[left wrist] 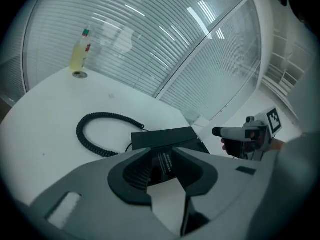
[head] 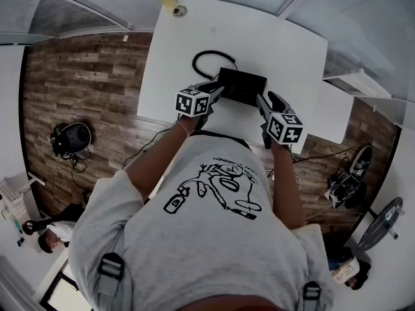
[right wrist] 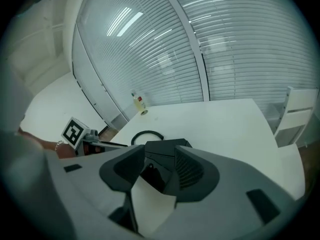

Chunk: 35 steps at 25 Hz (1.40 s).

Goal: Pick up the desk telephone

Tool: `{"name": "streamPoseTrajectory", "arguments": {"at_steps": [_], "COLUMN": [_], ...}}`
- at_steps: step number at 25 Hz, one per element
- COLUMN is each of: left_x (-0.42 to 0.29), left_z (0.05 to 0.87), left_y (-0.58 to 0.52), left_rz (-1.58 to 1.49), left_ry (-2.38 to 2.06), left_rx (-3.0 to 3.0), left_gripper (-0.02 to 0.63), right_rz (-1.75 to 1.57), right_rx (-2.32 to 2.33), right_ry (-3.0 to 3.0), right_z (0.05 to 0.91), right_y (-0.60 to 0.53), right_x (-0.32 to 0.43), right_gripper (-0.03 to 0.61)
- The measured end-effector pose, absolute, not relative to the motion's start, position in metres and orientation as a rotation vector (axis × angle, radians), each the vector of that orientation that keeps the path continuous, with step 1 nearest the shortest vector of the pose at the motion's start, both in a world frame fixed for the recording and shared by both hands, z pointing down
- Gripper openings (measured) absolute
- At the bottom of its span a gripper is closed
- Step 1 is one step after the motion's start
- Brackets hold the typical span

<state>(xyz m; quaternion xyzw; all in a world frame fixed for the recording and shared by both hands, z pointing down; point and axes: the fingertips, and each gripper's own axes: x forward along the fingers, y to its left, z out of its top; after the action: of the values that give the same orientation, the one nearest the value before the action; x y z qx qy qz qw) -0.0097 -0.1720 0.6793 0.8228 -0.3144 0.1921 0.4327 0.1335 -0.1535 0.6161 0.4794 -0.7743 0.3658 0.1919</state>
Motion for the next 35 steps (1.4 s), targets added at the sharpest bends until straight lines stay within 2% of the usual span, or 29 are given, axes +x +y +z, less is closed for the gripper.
{"name": "streamPoseTrajectory", "arguments": {"at_steps": [8, 16, 35], "left_x": [-0.013, -0.012, -0.002], "left_z": [0.727, 0.742, 0.742], "left_y": [-0.17, -0.172, -0.167], "left_rz": [0.479, 0.449, 0.438], "left_ry": [-0.722, -0.642, -0.602], "left_rx": [1.914, 1.866, 1.849], "left_gripper": [0.155, 0.193, 0.176], "right_rz": [1.155, 1.207, 1.26], "right_rx": [1.319, 1.271, 1.198], "right_ry": [-2.114, -2.096, -2.079], "right_z": [0.655, 0.675, 0.694], "right_y": [-0.15, -0.146, -0.143], "right_x": [0.137, 0.132, 0.128], "right_gripper": [0.181, 0.201, 0.201]}}
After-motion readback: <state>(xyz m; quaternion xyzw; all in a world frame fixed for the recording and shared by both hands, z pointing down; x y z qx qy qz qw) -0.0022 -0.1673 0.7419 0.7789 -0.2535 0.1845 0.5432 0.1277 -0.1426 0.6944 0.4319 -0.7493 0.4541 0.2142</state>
